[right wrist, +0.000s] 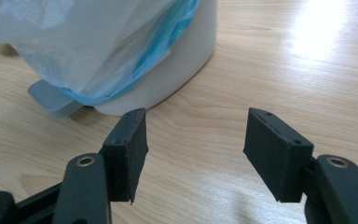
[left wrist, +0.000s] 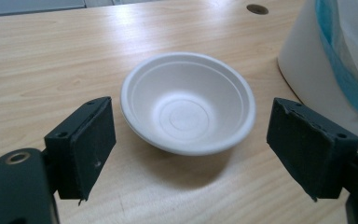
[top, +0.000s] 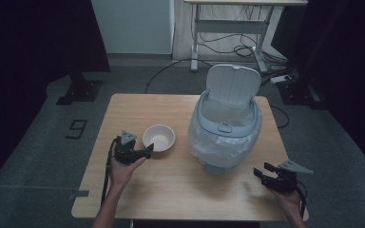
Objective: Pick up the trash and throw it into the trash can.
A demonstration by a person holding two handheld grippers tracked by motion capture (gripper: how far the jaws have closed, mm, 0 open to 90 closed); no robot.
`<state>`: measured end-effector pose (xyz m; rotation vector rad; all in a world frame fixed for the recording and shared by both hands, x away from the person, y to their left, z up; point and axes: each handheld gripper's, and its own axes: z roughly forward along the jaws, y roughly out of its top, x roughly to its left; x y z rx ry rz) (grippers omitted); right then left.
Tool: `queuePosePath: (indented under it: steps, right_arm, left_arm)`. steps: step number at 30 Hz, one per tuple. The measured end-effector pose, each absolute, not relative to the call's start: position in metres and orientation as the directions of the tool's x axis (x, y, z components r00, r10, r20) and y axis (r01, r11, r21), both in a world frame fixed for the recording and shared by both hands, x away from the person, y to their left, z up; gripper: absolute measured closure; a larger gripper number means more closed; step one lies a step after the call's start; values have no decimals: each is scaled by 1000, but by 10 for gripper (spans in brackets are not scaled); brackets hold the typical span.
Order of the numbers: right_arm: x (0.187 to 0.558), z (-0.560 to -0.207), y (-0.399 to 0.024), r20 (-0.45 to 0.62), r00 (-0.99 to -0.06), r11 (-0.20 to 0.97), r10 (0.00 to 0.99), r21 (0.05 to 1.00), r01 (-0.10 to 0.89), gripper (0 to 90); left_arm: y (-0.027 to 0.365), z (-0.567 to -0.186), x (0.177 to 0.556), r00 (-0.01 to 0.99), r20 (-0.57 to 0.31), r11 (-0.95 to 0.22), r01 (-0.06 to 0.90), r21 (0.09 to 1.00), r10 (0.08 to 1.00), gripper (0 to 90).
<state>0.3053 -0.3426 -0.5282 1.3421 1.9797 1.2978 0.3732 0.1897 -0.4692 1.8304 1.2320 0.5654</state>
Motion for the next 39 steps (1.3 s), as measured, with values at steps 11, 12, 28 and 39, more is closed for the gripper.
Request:
queuePosePath:
  steps: [11, 12, 28, 39]
  right_arm:
    - [306, -529, -349, 160, -425, 83, 891, 862, 500, 389]
    - [306, -529, -349, 160, -424, 83, 891, 862, 500, 389]
    - [307, -530, -351, 161, -407, 75, 899, 860, 506, 389]
    - [308, -532, -351, 151, -402, 85, 903, 855, 511, 385]
  left_arm:
    - [192, -477, 402, 400, -79, -175, 560, 809, 913, 169]
    - [192, -477, 402, 400, -79, -175, 560, 809, 913, 172]
    - [197, -500, 437, 362, -53, -194, 611, 767, 931, 208]
    - [202, -518, 453, 316, -68, -159, 640, 752, 946, 209]
